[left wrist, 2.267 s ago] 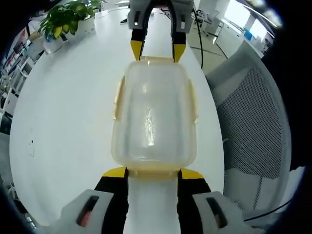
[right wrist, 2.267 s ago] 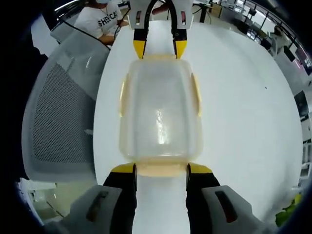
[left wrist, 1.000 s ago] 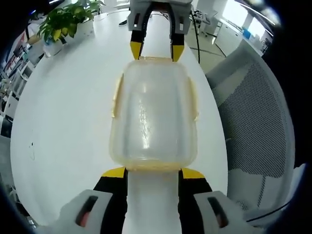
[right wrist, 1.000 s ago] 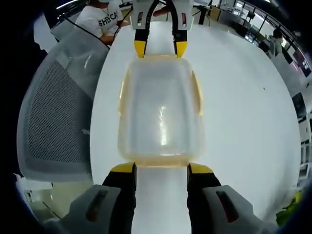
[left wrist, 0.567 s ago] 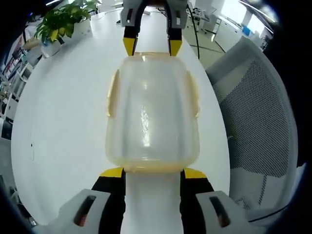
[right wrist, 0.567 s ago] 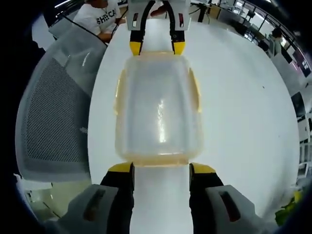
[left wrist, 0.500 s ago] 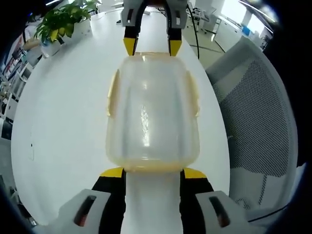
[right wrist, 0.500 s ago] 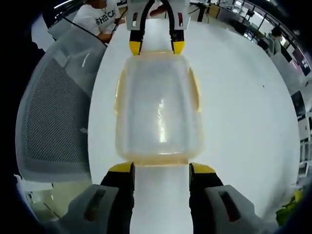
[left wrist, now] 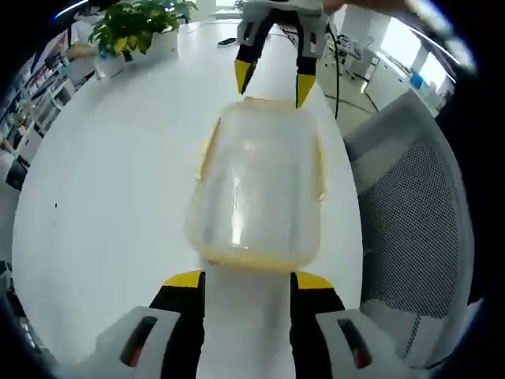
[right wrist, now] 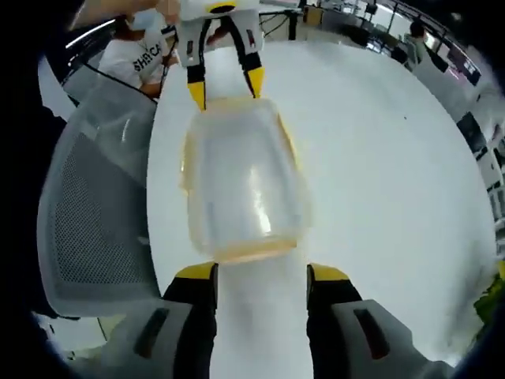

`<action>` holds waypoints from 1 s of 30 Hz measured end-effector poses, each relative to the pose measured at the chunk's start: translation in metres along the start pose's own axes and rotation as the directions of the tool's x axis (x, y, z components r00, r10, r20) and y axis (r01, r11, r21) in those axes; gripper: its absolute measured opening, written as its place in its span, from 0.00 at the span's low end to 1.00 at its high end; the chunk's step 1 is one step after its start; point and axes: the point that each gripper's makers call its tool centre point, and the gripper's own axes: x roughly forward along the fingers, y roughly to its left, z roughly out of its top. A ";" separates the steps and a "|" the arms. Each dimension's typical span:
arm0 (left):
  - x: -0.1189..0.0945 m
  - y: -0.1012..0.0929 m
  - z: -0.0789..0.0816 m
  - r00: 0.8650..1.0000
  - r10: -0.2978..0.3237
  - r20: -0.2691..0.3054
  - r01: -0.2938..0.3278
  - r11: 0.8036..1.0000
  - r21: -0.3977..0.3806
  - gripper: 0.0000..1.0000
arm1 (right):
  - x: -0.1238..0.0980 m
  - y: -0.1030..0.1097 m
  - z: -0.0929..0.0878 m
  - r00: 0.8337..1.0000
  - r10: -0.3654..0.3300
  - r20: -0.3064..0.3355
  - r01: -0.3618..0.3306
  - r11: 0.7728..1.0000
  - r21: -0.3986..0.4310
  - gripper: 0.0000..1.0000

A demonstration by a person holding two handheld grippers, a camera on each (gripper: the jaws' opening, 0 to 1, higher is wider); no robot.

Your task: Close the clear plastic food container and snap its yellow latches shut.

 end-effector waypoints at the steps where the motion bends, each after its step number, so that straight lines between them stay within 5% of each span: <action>1: -0.001 0.001 -0.002 1.000 0.004 0.006 -0.004 1.000 -0.018 0.37 | -0.001 0.000 0.001 1.000 0.001 0.017 -0.002 1.000 0.029 0.40; 9: -0.007 -0.005 -0.005 0.994 -0.036 0.108 0.061 0.968 -0.244 0.37 | -0.005 0.001 0.008 0.986 0.017 0.165 -0.072 0.941 0.330 0.37; 19: -0.007 -0.003 0.001 0.984 -0.001 0.176 0.068 0.926 -0.371 0.33 | -0.004 -0.004 0.014 0.969 -0.024 0.247 -0.102 0.869 0.484 0.33; 24: -0.011 -0.006 0.010 0.963 0.036 0.265 0.108 0.855 -0.507 0.33 | -0.005 -0.007 0.016 0.961 -0.054 0.270 -0.095 0.855 0.510 0.32; 30: -0.008 -0.006 0.009 0.952 0.065 0.298 0.137 0.782 -0.608 0.33 | -0.002 -0.001 0.014 0.962 -0.048 0.269 -0.105 0.844 0.527 0.30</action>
